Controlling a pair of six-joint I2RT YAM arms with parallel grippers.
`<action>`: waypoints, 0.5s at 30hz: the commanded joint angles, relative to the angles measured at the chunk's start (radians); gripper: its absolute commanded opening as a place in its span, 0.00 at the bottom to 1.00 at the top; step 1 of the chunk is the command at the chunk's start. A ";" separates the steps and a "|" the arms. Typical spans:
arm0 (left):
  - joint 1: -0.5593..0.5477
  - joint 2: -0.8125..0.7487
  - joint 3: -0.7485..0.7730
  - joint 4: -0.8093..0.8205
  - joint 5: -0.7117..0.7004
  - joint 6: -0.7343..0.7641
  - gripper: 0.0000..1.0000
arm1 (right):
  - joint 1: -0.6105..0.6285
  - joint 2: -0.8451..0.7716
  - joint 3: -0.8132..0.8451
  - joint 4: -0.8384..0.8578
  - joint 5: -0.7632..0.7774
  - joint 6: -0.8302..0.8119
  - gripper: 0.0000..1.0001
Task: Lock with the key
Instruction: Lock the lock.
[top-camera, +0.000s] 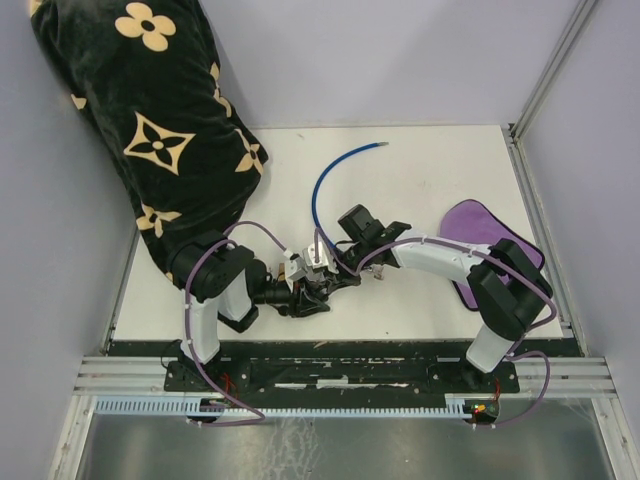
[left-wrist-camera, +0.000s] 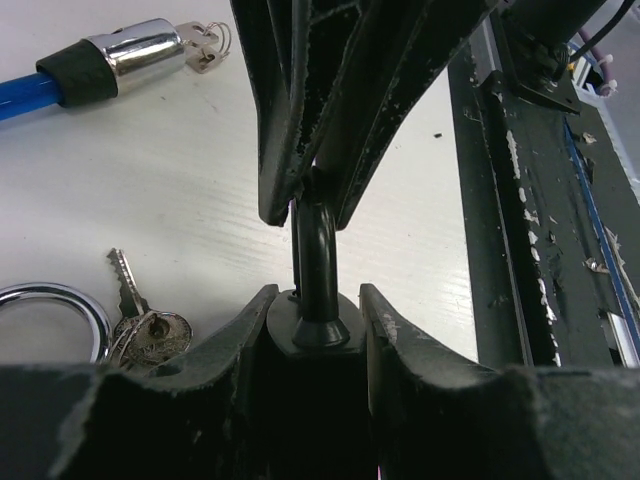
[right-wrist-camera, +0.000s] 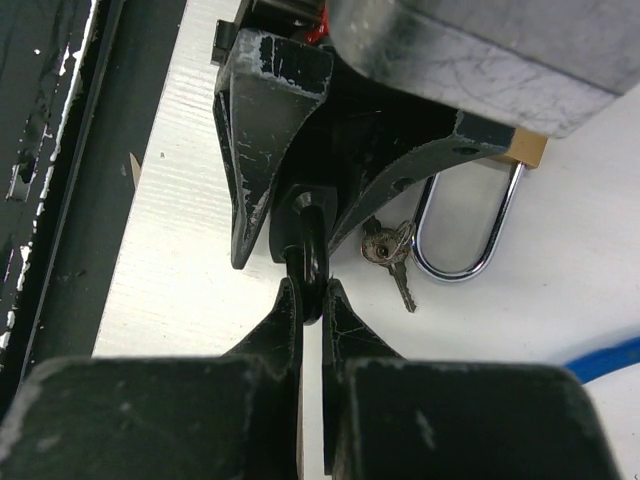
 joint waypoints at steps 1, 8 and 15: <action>-0.069 0.050 0.085 0.178 -0.135 0.134 0.03 | 0.298 0.192 -0.100 -0.053 -0.213 -0.026 0.02; -0.050 0.042 0.083 0.179 -0.143 0.069 0.03 | 0.056 0.175 0.045 -0.138 -0.231 0.085 0.02; -0.036 -0.026 0.075 0.179 -0.162 -0.054 0.03 | -0.100 0.018 0.211 -0.357 -0.167 0.101 0.50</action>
